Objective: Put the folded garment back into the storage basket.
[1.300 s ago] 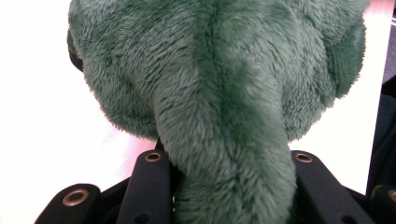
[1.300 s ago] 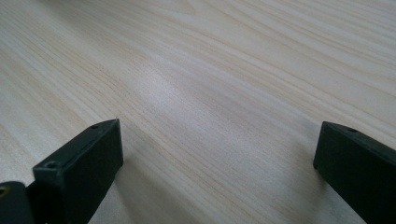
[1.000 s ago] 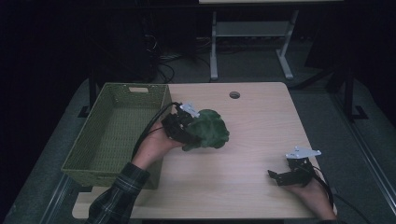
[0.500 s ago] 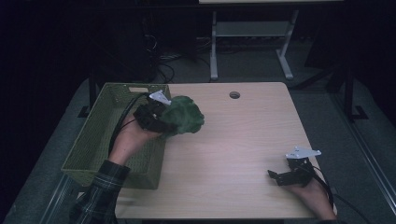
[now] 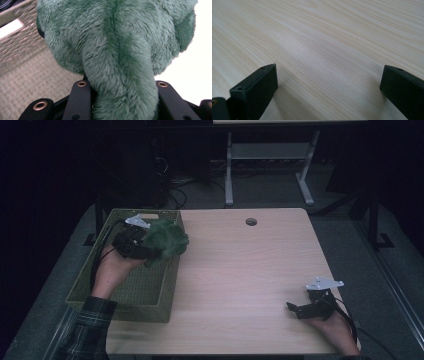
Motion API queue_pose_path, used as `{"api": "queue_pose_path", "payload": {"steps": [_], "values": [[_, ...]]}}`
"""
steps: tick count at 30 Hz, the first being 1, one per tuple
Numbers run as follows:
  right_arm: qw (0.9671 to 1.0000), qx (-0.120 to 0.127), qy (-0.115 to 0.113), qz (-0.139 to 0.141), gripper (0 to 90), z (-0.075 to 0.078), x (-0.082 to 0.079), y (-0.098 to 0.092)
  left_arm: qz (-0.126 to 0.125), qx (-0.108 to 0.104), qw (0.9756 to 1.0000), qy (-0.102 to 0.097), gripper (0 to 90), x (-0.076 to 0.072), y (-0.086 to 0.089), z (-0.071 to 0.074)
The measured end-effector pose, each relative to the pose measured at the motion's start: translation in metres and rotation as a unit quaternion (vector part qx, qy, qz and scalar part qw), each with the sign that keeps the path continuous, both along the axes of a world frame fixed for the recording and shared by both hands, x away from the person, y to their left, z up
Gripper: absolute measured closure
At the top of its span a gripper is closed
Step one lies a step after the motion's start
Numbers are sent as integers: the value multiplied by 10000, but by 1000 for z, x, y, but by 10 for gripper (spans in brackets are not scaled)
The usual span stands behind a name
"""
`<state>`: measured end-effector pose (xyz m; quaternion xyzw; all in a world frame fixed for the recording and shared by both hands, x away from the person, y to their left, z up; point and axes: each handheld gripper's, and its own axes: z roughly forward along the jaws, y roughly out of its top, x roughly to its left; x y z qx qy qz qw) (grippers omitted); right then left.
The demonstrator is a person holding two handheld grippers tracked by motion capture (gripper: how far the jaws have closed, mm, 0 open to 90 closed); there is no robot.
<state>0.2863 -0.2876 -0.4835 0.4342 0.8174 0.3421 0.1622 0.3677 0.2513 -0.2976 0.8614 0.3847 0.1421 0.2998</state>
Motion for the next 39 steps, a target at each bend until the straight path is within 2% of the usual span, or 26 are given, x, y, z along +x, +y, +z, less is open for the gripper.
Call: {"api": "queue_pose_path", "payload": {"steps": [6, 13, 21, 31, 39], "values": [[10000, -3, 2, 0, 11, 0, 0, 0, 277, 34, 9996, 57, 646, 0, 22, -11], [10000, -2, 1, 1, 11, 0, 0, 0, 558, 85, 9983, 139, 646, 1, 42, -30], [10000, -1, 5, -1, 11, 0, 0, 0, 675, 208, 9971, 284, 646, 4, 57, -59], [10000, -2, 5, 0, 11, 0, 0, 0, 786, 283, 9954, 472, 644, 9, 64, -91], [10000, -3, 0, 3, 11, 0, 0, 0, 788, 465, 9939, 611, 640, 12, 63, -101]]}}
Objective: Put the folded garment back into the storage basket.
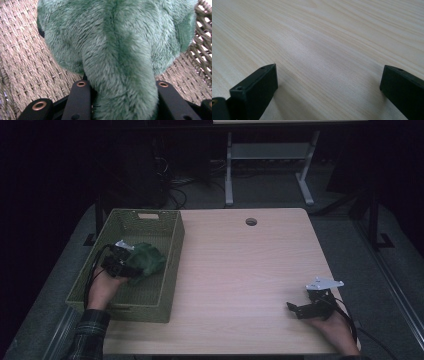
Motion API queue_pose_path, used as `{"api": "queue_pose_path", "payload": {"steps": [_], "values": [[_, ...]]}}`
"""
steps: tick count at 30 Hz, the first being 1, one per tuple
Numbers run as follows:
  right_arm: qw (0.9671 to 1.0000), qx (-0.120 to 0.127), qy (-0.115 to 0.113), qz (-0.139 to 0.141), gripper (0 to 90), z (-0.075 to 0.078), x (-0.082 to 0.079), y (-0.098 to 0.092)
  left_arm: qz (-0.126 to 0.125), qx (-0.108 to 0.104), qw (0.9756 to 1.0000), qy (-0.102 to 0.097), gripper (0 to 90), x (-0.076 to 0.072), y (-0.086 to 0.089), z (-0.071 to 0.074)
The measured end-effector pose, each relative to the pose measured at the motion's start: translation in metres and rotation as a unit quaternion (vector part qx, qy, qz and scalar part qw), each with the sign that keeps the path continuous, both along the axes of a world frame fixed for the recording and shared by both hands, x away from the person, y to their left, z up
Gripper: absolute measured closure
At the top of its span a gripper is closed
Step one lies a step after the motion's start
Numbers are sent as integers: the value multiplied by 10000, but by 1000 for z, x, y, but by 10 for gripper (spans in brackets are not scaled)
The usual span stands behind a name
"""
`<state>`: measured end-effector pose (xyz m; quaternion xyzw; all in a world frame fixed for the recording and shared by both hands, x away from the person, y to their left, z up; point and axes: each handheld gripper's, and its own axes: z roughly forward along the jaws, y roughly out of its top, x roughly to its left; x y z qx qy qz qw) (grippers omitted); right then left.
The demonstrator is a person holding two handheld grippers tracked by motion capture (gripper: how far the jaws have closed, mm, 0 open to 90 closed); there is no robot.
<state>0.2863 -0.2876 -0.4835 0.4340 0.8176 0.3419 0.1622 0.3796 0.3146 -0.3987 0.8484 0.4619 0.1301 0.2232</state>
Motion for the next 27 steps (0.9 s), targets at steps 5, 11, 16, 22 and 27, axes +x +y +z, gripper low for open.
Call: {"api": "queue_pose_path", "payload": {"steps": [5, 11, 16, 22, 27], "values": [[10000, 0, 3, -3, 11, 0, 0, 0, 11, 71, 9999, 151, 629, 0, -1, -6], [10000, 0, 5, -3, 11, 0, 0, 0, -2, 79, 9993, 366, 573, 2, -2, -12], [10000, 0, 4, -4, 11, 0, 0, 0, 22, 87, 9988, 473, 413, 4, -1, -16], [10000, -6, -9, 2, 11, 0, 0, 0, 37, 215, 9993, 314, 237, 4, -3, -18], [10000, -7, -13, 6, 11, 0, 0, 0, 44, 257, 9996, 127, 166, 3, -2, -16]]}}
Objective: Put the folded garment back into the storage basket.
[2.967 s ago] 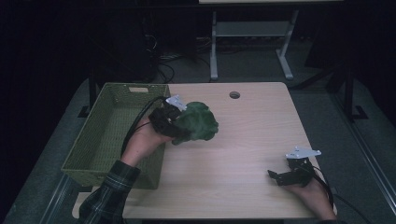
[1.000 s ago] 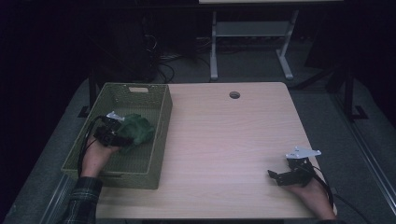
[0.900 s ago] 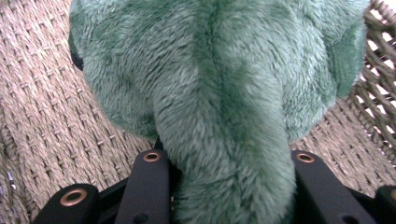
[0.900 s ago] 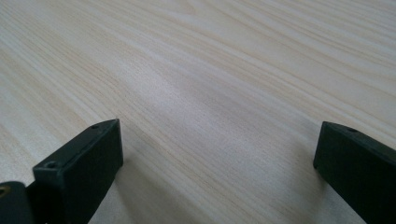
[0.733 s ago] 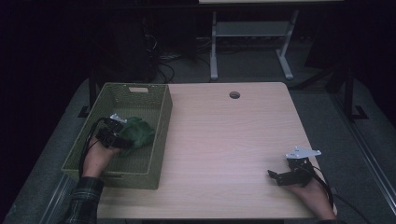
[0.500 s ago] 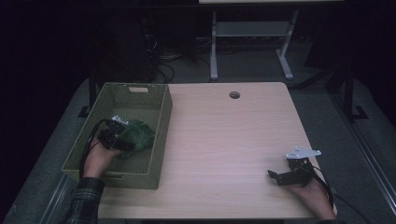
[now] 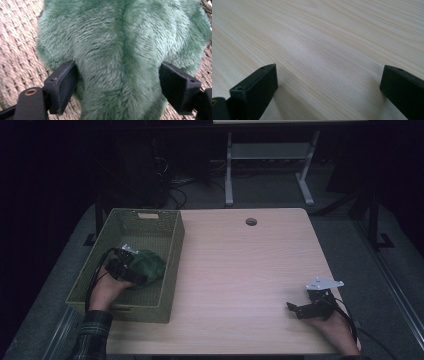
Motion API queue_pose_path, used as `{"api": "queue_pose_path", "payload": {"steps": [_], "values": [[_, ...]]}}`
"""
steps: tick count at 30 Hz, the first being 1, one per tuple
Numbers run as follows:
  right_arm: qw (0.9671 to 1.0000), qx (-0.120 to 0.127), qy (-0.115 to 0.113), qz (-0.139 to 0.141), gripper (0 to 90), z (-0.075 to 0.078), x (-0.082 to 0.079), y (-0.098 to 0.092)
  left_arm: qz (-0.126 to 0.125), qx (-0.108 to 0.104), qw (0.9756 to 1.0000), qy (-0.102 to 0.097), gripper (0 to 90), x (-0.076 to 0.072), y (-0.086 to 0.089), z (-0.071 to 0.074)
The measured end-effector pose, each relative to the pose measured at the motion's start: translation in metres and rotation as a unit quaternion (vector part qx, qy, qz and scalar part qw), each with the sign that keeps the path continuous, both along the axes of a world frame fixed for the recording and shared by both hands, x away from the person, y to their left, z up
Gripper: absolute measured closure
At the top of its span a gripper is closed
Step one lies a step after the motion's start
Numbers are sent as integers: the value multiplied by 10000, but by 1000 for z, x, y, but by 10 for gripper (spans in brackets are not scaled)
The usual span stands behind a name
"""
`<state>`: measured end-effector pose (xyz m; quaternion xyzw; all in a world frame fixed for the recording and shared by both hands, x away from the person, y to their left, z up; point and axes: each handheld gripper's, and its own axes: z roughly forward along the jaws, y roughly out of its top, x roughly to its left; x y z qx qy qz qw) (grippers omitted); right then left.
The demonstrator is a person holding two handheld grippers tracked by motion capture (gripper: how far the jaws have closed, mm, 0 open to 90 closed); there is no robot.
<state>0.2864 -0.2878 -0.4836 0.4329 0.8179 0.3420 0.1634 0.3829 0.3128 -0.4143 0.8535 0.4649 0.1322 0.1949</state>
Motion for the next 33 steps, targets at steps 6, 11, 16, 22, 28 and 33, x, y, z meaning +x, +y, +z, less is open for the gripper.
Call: {"api": "queue_pose_path", "payload": {"steps": [6, 11, 16, 22, 28, 33], "values": [[10000, 7, 19, -9, 11, 0, 0, 0, 15, -154, 9998, -126, 160, -1, 2, 5], [10000, 8, 15, -7, 11, 0, 0, 0, 61, -289, 9992, -269, 153, -3, 4, 14], [10000, -1, -8, 5, 11, 0, 0, 0, 55, -440, 9981, -419, 153, -5, 2, 28], [10000, -1, -9, 7, 11, 0, 0, 0, -36, -618, 9962, -621, 153, -9, -4, 47], [10000, -1, -8, 7, 11, 0, 0, 0, -148, -826, 9938, -731, 153, -12, -16, 62], [10000, 1, -5, 8, 11, 0, 0, 0, -233, -948, 9918, -825, 151, -12, -30, 69]]}}
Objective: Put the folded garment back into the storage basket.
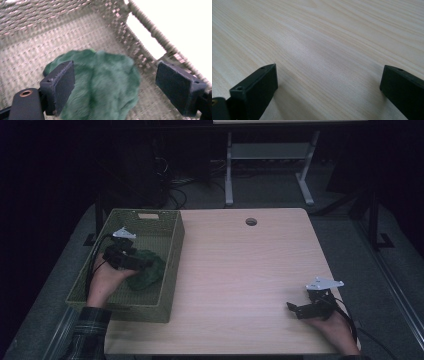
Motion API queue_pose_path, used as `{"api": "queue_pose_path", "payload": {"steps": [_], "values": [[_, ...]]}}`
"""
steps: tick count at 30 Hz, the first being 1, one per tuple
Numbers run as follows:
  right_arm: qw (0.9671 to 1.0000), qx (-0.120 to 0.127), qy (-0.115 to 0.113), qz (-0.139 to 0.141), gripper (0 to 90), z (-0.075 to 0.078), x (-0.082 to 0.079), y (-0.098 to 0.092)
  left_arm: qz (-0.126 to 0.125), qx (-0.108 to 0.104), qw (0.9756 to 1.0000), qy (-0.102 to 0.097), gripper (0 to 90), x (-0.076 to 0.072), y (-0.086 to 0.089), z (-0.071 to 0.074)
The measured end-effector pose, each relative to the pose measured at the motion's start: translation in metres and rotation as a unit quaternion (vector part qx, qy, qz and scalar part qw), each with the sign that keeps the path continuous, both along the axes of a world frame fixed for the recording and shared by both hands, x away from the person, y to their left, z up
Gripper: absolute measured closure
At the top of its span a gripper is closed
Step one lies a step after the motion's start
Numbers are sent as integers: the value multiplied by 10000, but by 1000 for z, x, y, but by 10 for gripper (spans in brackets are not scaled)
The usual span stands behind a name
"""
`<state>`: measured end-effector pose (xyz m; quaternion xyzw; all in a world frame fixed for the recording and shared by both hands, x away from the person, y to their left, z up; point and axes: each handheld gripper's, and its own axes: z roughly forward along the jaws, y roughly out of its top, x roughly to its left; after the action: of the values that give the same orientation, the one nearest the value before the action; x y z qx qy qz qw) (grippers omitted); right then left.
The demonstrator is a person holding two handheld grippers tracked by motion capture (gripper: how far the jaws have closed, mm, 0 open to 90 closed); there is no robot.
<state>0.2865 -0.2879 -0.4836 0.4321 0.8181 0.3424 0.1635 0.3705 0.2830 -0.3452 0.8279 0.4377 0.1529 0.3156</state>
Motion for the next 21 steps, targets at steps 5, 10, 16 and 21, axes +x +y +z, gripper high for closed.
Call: {"api": "queue_pose_path", "payload": {"steps": [5, 10, 16, 21], "values": [[10000, -3, -7, 6, 11, 0, 0, 0, -112, -159, 9998, -106, 147, -1, -17, 6], [10000, -2, -4, 3, 11, 0, 0, 0, -311, -248, 9991, -176, 147, -2, -37, 11], [10000, -1, -3, 3, 11, 0, 0, 0, -562, -363, 9975, -220, 147, -7, -67, 10], [10000, -2, -6, 5, 11, 0, 0, 0, -784, -412, 9958, -231, 147, -11, -92, 7]]}}
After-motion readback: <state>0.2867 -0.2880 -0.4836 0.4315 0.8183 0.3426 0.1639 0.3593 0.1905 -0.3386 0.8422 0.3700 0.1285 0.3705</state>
